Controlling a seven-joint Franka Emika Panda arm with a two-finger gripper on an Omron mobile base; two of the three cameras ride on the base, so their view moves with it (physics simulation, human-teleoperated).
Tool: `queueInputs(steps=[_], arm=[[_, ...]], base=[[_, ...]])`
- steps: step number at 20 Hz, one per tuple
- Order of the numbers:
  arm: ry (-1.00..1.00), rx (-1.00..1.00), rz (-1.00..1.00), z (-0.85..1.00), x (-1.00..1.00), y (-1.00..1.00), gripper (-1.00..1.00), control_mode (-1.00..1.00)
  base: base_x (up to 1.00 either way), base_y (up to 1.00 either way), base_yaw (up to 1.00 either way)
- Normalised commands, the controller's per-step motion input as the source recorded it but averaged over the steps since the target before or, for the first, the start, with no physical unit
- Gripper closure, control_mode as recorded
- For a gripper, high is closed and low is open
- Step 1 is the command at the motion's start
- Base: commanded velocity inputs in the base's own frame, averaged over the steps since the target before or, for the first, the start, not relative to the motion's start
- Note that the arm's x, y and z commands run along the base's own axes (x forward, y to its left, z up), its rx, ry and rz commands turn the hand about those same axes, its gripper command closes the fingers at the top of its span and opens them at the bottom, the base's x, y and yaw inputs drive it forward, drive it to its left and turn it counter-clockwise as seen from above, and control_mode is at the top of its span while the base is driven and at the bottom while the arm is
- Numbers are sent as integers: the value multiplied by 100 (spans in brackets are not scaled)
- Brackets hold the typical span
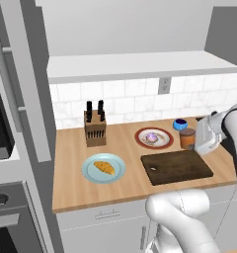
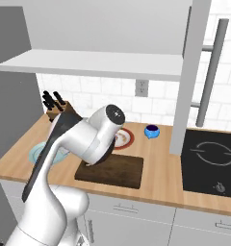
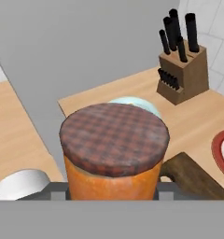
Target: From the different types of pastries on the counter, select a croissant and place it on the cutting board. Then retrieve a jar of jam from the cabinet and place it alongside the croissant on the cutting board.
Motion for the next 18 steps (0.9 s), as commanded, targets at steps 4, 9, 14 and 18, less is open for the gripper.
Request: queueInputs(steps=[4, 9, 14, 18], arm=[[0, 0, 7, -18, 0, -24, 100, -100], [0, 7, 4, -1, -1, -47, 100, -100], [1, 13, 0, -19, 0, -16, 100, -100], [0, 14, 0, -31, 0, 0, 100, -100]], base=[[0, 0, 0], [0, 0, 0], [0, 0, 0], [0, 0, 0]])
